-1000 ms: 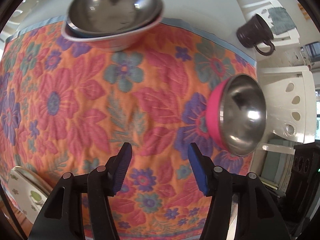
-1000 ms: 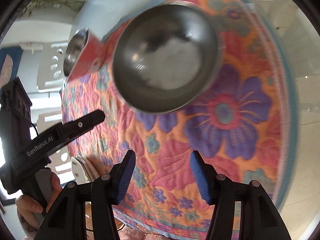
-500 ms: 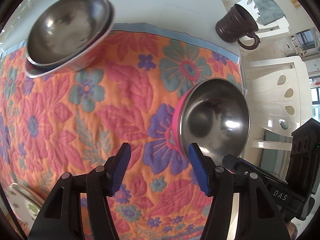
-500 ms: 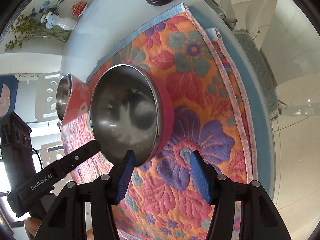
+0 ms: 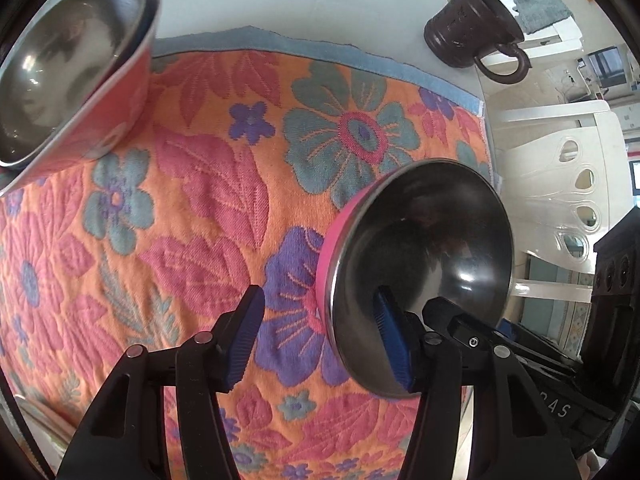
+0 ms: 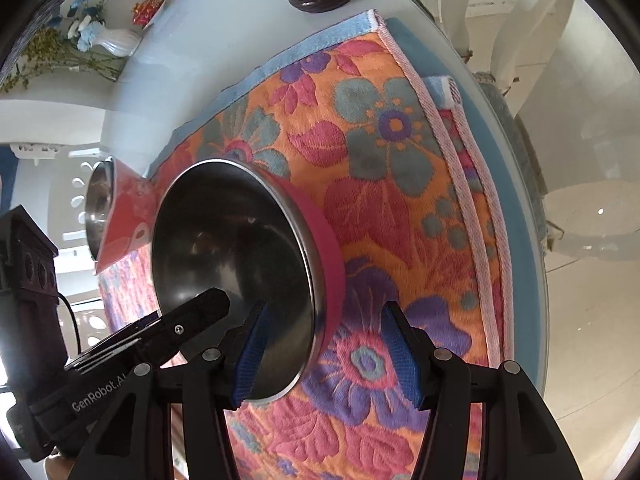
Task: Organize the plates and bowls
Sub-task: 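Move both tools to the pink-exterior steel bowl and grip its rim, then lift the pink-exterior bowl with both tools and carry it to the nested bowls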
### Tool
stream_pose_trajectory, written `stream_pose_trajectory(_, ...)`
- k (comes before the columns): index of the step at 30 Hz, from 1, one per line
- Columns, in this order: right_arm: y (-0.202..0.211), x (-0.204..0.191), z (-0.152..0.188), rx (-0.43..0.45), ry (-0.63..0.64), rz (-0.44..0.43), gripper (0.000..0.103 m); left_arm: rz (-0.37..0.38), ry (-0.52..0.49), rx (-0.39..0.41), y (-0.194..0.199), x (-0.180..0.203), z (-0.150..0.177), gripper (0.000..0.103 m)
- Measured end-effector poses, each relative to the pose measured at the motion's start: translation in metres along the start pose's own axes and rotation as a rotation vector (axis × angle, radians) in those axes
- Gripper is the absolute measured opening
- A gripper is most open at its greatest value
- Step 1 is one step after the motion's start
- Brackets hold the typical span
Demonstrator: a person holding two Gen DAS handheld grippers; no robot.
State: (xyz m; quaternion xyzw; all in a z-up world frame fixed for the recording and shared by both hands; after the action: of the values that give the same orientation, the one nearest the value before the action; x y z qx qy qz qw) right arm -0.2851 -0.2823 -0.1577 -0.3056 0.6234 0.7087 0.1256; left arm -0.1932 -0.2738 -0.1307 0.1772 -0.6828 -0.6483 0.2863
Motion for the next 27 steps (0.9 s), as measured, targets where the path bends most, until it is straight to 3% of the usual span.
stream_pose_trajectory(5, -0.008, -0.004, -0.008, 0.009, 0.033, 0.052, 0.053, -0.008, 0.027, -0.008, -0.014, -0.004, -0.008, 0.048)
stream_pose_trajectory(7, -0.009, -0.007, -0.011, 0.015, 0.051, 0.078, 0.046, 0.004, 0.031, 0.002, -0.015, -0.004, -0.01, 0.043)
stream_pose_trajectory(9, -0.011, -0.01, -0.013, 0.016, 0.058, 0.083, 0.04, 0.04, 0.049, -0.009, -0.014, -0.002, -0.011, 0.03)
stream_pose_trajectory(10, -0.013, -0.012, -0.013, 0.012, 0.06, 0.077, 0.034, 0.055, 0.059, -0.012, -0.015, -0.002, -0.012, 0.028)
stream_pose_trajectory(13, -0.016, -0.016, -0.014, 0.003, 0.061, 0.058, 0.027, 0.092, 0.1, -0.015, -0.017, -0.002, -0.012, 0.018)
stream_pose_trajectory(27, -0.005, -0.034, -0.004, 0.002, 0.101, 0.079, 0.019, 0.078, 0.108, 0.009, 0.0, -0.027, 0.004, 0.014)
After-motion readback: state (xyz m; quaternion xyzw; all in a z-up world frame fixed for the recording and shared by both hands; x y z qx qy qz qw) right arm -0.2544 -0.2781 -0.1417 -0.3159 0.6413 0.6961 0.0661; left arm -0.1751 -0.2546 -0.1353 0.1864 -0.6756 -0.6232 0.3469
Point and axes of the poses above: each gripper's, at about its wrist camera, not at the fingertips, and y roughly against the way its jaws point, x to its right, z to its underside, the point moved 5 cm from there along -y, roughly the way its jaws point, and after that the axes turned 6 degrees about -z, right-handed, at the moved point
